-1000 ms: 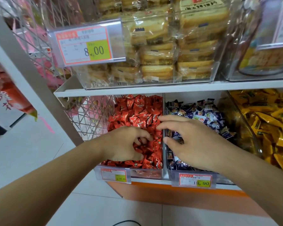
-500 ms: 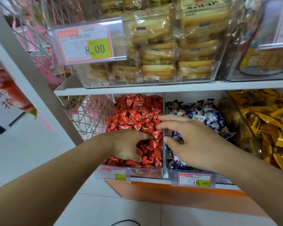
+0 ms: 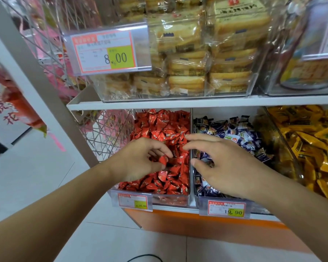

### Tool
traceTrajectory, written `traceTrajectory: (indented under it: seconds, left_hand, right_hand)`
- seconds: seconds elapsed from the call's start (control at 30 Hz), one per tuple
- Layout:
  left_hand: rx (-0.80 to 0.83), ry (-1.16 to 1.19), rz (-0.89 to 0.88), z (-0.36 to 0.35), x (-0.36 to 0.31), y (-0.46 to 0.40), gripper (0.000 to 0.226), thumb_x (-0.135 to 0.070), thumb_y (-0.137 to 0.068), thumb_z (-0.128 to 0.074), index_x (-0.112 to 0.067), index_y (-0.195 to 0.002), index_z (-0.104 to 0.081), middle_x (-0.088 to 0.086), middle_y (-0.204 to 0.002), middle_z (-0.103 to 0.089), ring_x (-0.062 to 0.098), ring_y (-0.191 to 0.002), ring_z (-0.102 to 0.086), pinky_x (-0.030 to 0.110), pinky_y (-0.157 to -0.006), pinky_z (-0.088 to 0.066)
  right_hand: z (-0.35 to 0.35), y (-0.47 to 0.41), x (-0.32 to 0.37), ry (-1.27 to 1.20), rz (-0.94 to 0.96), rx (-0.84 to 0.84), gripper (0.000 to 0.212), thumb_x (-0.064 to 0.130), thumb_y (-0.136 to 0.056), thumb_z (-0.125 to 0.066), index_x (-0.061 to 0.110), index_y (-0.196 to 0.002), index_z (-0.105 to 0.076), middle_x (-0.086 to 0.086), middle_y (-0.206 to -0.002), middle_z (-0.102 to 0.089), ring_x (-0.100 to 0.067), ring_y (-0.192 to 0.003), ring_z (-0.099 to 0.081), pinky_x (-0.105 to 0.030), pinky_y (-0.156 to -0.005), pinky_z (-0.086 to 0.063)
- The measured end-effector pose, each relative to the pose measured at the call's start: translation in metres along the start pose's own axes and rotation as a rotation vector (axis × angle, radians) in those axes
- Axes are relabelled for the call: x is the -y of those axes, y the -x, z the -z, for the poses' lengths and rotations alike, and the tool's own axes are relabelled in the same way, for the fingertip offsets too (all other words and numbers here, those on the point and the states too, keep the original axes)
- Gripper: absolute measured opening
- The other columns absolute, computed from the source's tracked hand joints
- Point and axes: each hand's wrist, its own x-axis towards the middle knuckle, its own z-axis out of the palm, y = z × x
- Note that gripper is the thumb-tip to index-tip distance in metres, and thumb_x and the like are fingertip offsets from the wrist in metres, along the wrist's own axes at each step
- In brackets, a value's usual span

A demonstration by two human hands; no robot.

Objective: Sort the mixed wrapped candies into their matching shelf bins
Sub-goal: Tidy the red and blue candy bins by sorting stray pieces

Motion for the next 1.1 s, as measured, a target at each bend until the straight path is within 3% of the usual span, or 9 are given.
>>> traceTrajectory:
  seconds: [0.1,0.17,0.3,0.43,0.53,0.7,0.93,1.03,1.1]
  left_hand:
    - [-0.075,-0.035,0.004,-0.002,0.004,0.007,0.032,-0.013,-0.090,-0.076,-0.042,-0.104,-0.073,-0.034,-0.083,-0.065,-0.009,-0.071,-0.058,0.019,-0.071,-0.044]
    - [-0.123,-0.159,0.026,-0.004,0.006,0.010,0.033,-0.015,-0.092,-0.071,-0.044,-0.107,-0.071,-0.033,-0.085,-0.065,-0.006,-0.073,-0.061,0.019,-0.067,-0.047]
    - [-0.067,-0.379,0.016,-0.010,0.009,0.011,0.030,-0.027,-0.086,-0.067,-0.039,-0.114,-0.070,-0.021,-0.116,-0.062,0.002,-0.103,-0.060,0.027,-0.094,-0.052]
    - [-0.065,-0.483,-0.008,-0.018,0.009,0.009,0.034,-0.061,-0.086,-0.061,-0.035,-0.105,-0.071,-0.018,-0.109,-0.058,0.007,-0.106,-0.056,0.035,-0.096,-0.049]
    - [-0.145,-0.477,-0.098,-0.023,0.011,0.006,0.014,-0.044,-0.088,-0.073,-0.036,-0.099,-0.071,-0.018,-0.103,-0.061,0.006,-0.104,-0.055,0.037,-0.100,-0.046]
    - [-0.040,-0.244,-0.087,-0.026,0.005,0.003,0.031,-0.014,-0.083,-0.079,-0.035,-0.105,-0.072,-0.021,-0.089,-0.070,-0.005,-0.090,-0.063,0.016,-0.083,-0.051]
    - [-0.019,-0.395,-0.032,-0.025,0.008,-0.001,0.049,-0.027,-0.087,-0.076,-0.041,-0.132,-0.062,-0.025,-0.100,-0.062,-0.013,-0.085,-0.055,0.013,-0.086,-0.047]
    - [0.026,-0.436,-0.054,-0.026,0.013,-0.003,0.057,-0.026,-0.089,-0.073,-0.041,-0.141,-0.056,-0.016,-0.129,-0.062,-0.002,-0.113,-0.054,0.019,-0.102,-0.042]
    - [0.074,-0.468,-0.067,-0.028,0.017,-0.006,0.058,-0.026,-0.089,-0.071,-0.038,-0.143,-0.056,-0.015,-0.136,-0.053,0.009,-0.130,-0.046,0.029,-0.113,-0.038]
  right_hand:
    - [-0.001,0.000,0.001,0.004,0.003,0.003,0.037,0.038,-0.105,-0.053,0.045,-0.142,-0.055,0.040,-0.157,-0.026,0.009,-0.143,-0.029,-0.015,-0.110,-0.023]
    - [-0.001,0.001,0.000,0.003,0.004,-0.001,0.037,0.038,-0.105,-0.053,0.045,-0.142,-0.055,0.039,-0.157,-0.027,0.009,-0.144,-0.028,-0.015,-0.111,-0.020]
    - [-0.003,0.000,0.000,0.000,0.006,-0.006,0.037,0.037,-0.105,-0.053,0.045,-0.142,-0.056,0.040,-0.157,-0.027,0.010,-0.145,-0.028,-0.013,-0.109,-0.019]
    - [-0.004,-0.001,0.000,-0.002,0.002,-0.009,0.037,0.037,-0.105,-0.053,0.045,-0.142,-0.056,0.040,-0.157,-0.027,0.011,-0.144,-0.028,-0.012,-0.107,-0.018]
    - [-0.003,-0.001,-0.001,-0.001,0.004,-0.007,0.038,0.037,-0.105,-0.053,0.045,-0.142,-0.056,0.040,-0.157,-0.026,0.010,-0.144,-0.028,-0.012,-0.108,-0.017]
    - [-0.004,-0.002,-0.002,0.003,0.007,-0.008,0.038,0.038,-0.105,-0.053,0.045,-0.142,-0.056,0.040,-0.157,-0.027,0.010,-0.144,-0.028,-0.013,-0.109,-0.018]
    - [-0.003,-0.001,-0.002,0.003,0.002,-0.008,0.038,0.038,-0.105,-0.053,0.045,-0.142,-0.056,0.040,-0.156,-0.027,0.010,-0.143,-0.029,-0.013,-0.110,-0.019]
    - [-0.003,-0.001,-0.001,0.010,0.002,-0.005,0.038,0.038,-0.105,-0.053,0.045,-0.142,-0.055,0.040,-0.156,-0.027,0.009,-0.144,-0.029,-0.014,-0.110,-0.019]
    - [-0.002,-0.001,-0.001,0.011,0.004,-0.004,0.038,0.038,-0.105,-0.052,0.045,-0.142,-0.055,0.041,-0.156,-0.026,0.009,-0.144,-0.028,-0.015,-0.110,-0.020]
